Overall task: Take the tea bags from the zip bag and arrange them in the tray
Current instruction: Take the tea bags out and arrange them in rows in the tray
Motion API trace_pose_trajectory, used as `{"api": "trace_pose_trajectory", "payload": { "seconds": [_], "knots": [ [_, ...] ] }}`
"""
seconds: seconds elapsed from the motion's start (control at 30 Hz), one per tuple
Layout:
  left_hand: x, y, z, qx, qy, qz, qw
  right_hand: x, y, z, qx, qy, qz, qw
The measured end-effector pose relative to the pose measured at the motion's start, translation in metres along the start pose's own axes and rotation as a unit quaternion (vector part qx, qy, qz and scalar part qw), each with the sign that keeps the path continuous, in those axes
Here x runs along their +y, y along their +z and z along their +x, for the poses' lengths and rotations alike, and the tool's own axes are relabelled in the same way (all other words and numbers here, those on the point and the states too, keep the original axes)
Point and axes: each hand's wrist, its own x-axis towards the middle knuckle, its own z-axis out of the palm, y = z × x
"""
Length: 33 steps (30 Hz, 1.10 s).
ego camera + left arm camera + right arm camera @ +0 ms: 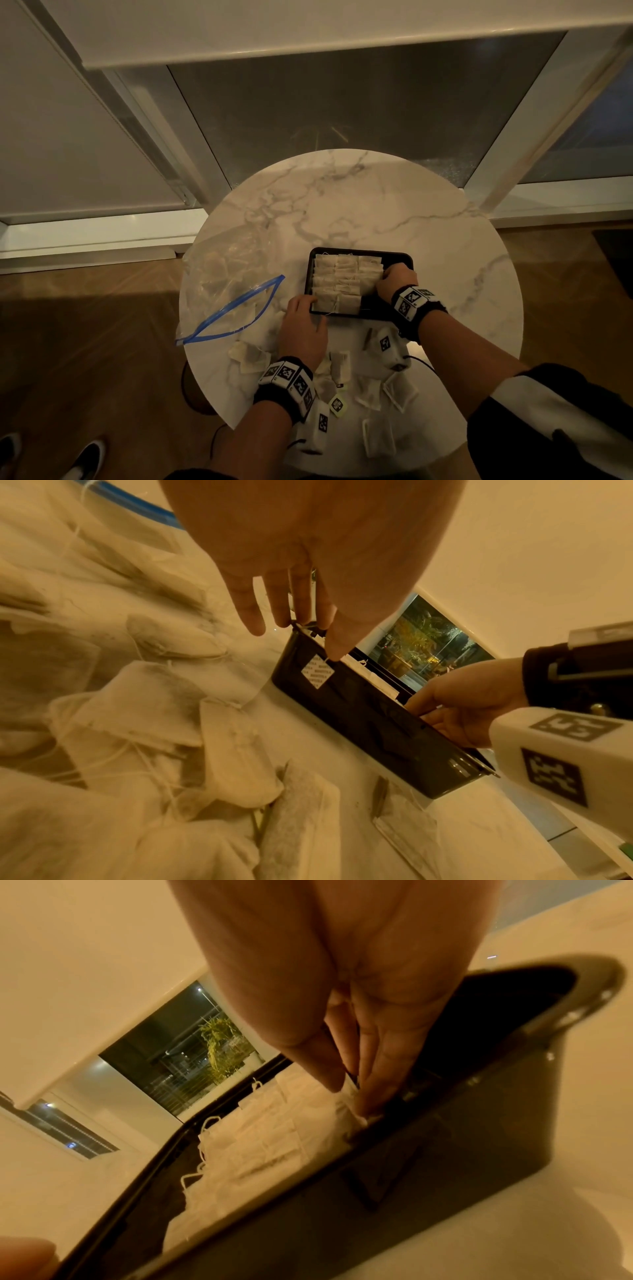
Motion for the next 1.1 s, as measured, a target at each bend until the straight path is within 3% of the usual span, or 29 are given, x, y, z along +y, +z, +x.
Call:
{"api": "trace_pose_trajectory", "payload": {
  "seconds": [0.23, 0.3, 0.4, 0.5, 0.6, 0.73, 0.87, 0.97, 1.1],
  "knots": [
    [0.007, -0.005, -0.010, 0.067, 0.054, 0.060, 0.994, 0.013, -0.034, -0.041, 0.060, -0.086, 0.152, 0.983],
    [0.013, -0.007, -0.016, 0.013, 0.070, 0.012, 0.997, 0.025, -0.044, -0.063, 0.042, -0.109, 0.195, 0.974],
    [0.017, -0.005, -0.025, -0.146, 0.057, -0.003, 0.988, 0.056, -0.047, -0.086, 0.025, -0.124, 0.195, 0.972],
    [0.020, 0.006, -0.037, -0.271, 0.079, 0.063, 0.957, 0.093, -0.033, -0.096, -0.015, -0.100, 0.166, 0.981],
    [0.026, 0.018, -0.050, -0.339, 0.118, 0.131, 0.924, 0.120, -0.018, -0.103, -0.076, -0.050, 0.095, 0.991],
    [0.033, 0.035, -0.069, -0.397, 0.194, 0.228, 0.867, 0.136, -0.001, -0.110, -0.151, -0.020, -0.062, 0.986],
    [0.032, 0.048, -0.084, -0.414, 0.260, 0.295, 0.821, 0.133, 0.011, -0.116, -0.154, -0.025, -0.113, 0.981],
    [0.024, 0.052, -0.085, -0.400, 0.279, 0.308, 0.817, 0.128, 0.014, -0.119, -0.127, -0.048, -0.170, 0.976],
    [0.015, 0.050, -0.081, -0.373, 0.234, 0.302, 0.846, 0.128, 0.017, -0.119, -0.119, -0.040, -0.167, 0.978]
  ]
}}
